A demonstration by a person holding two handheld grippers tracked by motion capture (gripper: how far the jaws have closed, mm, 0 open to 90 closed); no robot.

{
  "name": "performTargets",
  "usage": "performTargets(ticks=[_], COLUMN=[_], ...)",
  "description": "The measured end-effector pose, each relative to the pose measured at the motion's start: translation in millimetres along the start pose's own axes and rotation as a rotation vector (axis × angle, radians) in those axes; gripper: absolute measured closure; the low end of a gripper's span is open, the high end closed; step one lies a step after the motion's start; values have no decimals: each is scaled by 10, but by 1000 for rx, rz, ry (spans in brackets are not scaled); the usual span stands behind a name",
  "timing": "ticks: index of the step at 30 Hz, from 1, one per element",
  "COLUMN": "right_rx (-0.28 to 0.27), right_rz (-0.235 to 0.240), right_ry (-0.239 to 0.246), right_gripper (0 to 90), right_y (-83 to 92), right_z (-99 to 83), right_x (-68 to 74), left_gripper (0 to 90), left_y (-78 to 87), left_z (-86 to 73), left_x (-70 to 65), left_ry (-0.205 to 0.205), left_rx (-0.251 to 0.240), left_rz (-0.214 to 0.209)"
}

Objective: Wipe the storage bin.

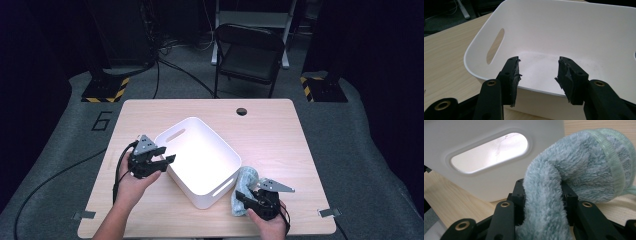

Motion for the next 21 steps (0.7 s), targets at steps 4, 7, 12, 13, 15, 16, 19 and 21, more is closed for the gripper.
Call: performTargets(ticks=[4,7,12,13,15,16,19,21], right_rx=[1,-2,-2,1,1,1,-1,1], right_rz=[1,3,3,2,2,2,2,2], right_ry=[1,1,0,0,0,0,-1,-1], right_gripper=[644,644,644,644,644,644,644,644], right_y=[-2,-5,-5,-3,-2,-2,-4,-2], right_z=[-1,0,-1,-2,-2,-2,-1,-2], right_x=[1,4,6,5,4,4,5,8], left_gripper=[515,513,509,509,505,505,504,498], left_y=[17,35,58,57,60,59,45,30], left_z=[-8,-18,-30,-30,-45,-51,-77,-84], left_x=[62,107,188,203,239,252,300,334], left_ry=[7,5,12,19,27,29,37,47], left_rx=[-4,-1,-1,-4,5,6,16,11], left_rz=[17,26,53,60,72,74,86,90])
Point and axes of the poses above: each handheld gripper's, and its own axes: y roughly backward along the jaws, z roughly out of its top, x roughly to its left, the point moved 8 cm from there along -y, roughly forward along the jaws, and after that the axes turned 11 degrees about -y, right-handed, at the moved point
